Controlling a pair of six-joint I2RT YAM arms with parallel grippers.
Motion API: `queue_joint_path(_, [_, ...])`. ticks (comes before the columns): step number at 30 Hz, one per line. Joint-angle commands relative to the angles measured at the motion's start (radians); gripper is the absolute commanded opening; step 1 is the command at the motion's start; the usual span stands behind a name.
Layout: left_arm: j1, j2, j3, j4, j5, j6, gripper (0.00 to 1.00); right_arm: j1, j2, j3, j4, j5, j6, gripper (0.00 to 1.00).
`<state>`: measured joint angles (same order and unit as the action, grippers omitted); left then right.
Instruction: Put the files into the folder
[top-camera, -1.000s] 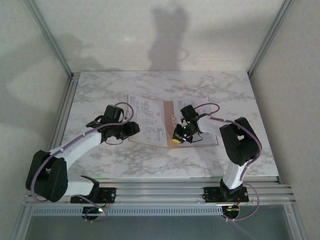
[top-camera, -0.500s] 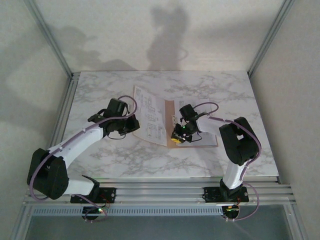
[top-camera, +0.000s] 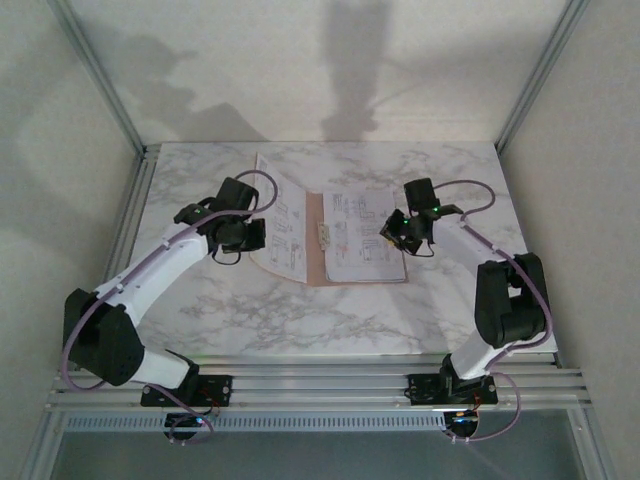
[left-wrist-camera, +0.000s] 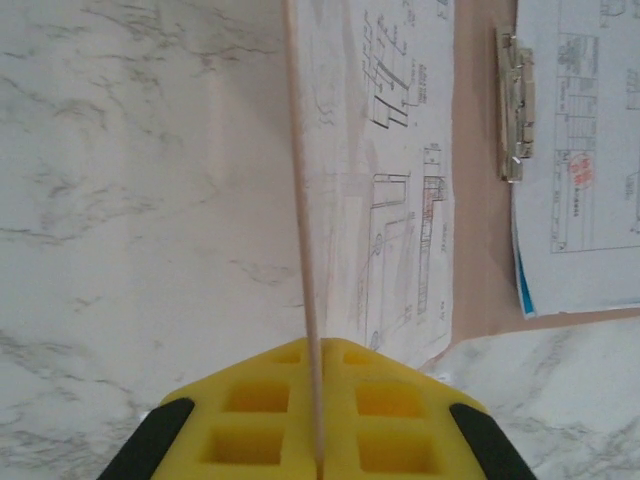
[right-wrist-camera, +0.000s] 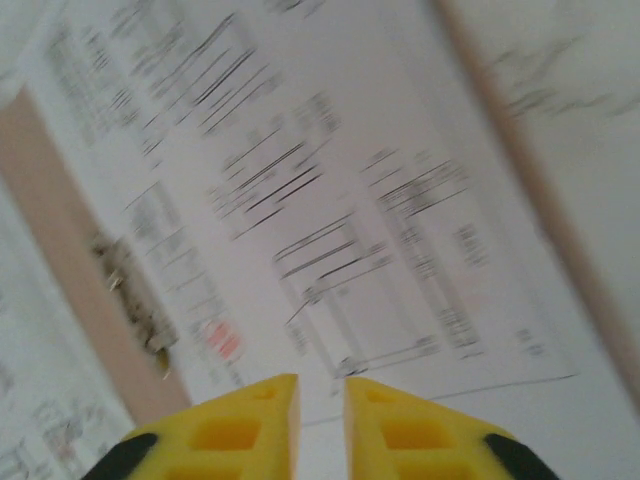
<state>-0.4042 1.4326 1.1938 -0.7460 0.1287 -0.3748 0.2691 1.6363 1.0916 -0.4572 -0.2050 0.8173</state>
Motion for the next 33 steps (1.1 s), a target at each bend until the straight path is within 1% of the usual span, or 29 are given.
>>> queue_joint_path(1, [0.004,0.02,0.059,-0.071,-0.091,0.067,0.0,-0.012,0.052,-0.013,-0.02,0.024,0.006,0.11])
queue_joint_path(3, [0.004,0.031,0.08,-0.084,-0.103,0.078,0.0,-0.016,0.082,-0.017,-0.033,0.026,0.008,0.07])
queue_joint_path(7, [0.004,0.049,0.109,-0.095,-0.113,0.086,0.0,-0.015,0.1,-0.052,-0.039,0.059,0.016,0.03])
queue_joint_path(10, [0.004,0.062,0.129,-0.098,-0.098,0.082,0.01,-0.018,0.098,-0.092,-0.022,0.068,0.01,0.01])
queue_joint_path(14, [0.004,0.07,0.145,-0.085,-0.062,0.066,0.06,-0.018,0.121,-0.114,-0.011,0.035,-0.006,0.0])
queue_joint_path(16, [0.004,0.075,0.155,-0.073,-0.026,0.049,0.08,-0.019,0.14,-0.115,-0.011,0.023,-0.011,0.0])
queue_joint_path(19, [-0.004,0.089,0.184,-0.047,0.053,0.012,0.14,-0.018,0.158,-0.116,-0.022,0.02,-0.015,0.0])
queue_joint_path(22, [-0.021,0.098,0.221,0.0,0.132,-0.039,0.28,-0.019,0.164,-0.118,-0.027,0.021,-0.021,0.0])
queue_joint_path(23, [-0.029,0.102,0.236,0.019,0.157,-0.059,0.35,-0.019,0.167,-0.118,-0.03,0.018,-0.023,0.0])
queue_joint_path(25, [-0.052,0.114,0.269,0.044,0.191,-0.086,0.41,-0.018,0.169,-0.114,-0.035,0.02,-0.028,0.0])
queue_joint_path(29, [-0.118,0.158,0.351,0.075,0.232,-0.114,0.47,-0.019,0.164,-0.106,-0.044,0.023,-0.032,0.0])
queue_joint_path(33, [-0.191,0.216,0.403,0.118,0.263,-0.143,0.49,-0.018,0.136,-0.081,-0.069,0.041,-0.036,0.0])
